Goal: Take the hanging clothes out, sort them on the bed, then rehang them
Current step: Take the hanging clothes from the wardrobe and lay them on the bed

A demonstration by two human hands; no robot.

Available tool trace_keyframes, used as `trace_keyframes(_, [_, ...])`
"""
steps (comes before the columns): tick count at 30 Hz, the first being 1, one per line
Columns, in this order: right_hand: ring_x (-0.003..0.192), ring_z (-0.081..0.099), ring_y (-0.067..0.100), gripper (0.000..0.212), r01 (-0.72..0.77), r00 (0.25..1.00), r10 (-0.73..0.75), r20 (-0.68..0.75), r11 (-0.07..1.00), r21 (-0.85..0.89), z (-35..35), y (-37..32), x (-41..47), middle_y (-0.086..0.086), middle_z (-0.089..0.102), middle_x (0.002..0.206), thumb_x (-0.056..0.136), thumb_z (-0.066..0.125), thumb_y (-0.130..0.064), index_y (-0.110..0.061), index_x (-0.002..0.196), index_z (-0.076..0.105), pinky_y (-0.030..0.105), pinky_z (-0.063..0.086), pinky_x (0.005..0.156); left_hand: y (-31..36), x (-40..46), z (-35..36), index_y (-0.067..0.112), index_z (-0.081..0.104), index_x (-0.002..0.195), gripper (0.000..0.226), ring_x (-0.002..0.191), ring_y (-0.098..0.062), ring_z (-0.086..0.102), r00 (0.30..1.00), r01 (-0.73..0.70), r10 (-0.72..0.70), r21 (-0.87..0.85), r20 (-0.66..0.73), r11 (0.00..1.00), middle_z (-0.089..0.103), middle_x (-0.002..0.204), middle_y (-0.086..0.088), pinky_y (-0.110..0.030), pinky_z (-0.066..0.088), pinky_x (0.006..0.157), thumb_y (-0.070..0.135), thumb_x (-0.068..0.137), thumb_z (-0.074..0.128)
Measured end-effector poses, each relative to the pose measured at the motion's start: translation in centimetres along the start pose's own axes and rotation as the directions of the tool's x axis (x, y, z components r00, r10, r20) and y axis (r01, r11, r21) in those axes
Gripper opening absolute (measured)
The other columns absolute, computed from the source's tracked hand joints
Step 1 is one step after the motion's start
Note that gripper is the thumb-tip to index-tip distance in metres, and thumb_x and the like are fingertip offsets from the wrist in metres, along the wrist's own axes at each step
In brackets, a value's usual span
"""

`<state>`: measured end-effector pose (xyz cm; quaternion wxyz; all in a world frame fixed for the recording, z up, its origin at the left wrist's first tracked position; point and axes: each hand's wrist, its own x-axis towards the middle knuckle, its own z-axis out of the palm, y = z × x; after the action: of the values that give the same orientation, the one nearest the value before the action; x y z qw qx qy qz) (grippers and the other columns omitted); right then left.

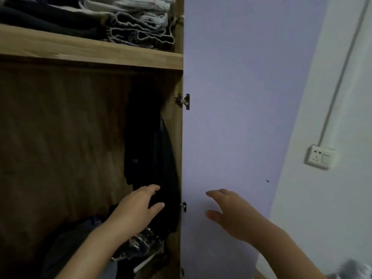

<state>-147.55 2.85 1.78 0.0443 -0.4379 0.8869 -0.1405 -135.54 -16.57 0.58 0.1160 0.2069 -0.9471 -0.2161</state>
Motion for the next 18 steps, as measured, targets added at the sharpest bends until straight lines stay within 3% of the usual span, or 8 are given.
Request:
trace_keyframes(5, [0.134,0.033,0.016,0.052,0.088,0.996,-0.088,-0.020,0.995,0.052,-0.7,-1.9,5.5,-0.001,0.036,0.146,0.098,0.042,-0.036,-0.023,0.146,0.027,0.024,0.028,0.106,-3.1,2.0,-1.6,0.024,0.036,0.139,0.052,0.119,-0.007,0.049,0.995,0.071,-0.074,-0.046,-0.062,0.996,0.049,0.136,0.006,-0.023,0.041,0.100,0.036,0.091,0.053])
trace_keyframes(10, [0.131,0.038,0.017,0.047,0.135,0.986,-0.126,-0.114,0.988,0.079,-1.0,-3.7,11.9,0.000,0.043,0.143,0.098,0.043,-0.034,-0.021,0.142,0.036,0.025,0.031,0.105,-5.7,6.5,-3.0,0.023,0.046,0.132,0.043,0.113,-0.008,0.053,0.991,0.056,-0.067,-0.096,-0.115,0.994,0.055,0.127,0.003,-0.023,0.044,0.096,0.033,0.092,0.053])
trace_keyframes(18, [0.119,0.051,0.020,0.038,0.119,0.947,-0.029,-0.319,0.957,0.266,-2.5,-7.1,26.5,0.003,0.054,0.132,0.096,0.048,-0.032,-0.019,0.132,0.048,0.028,0.041,0.096,-11.1,17.1,-6.8,0.020,0.049,0.129,0.038,0.113,-0.010,0.053,0.994,-0.030,0.004,-0.235,-0.108,0.971,0.055,0.125,0.003,-0.031,0.045,0.099,0.026,0.092,0.054])
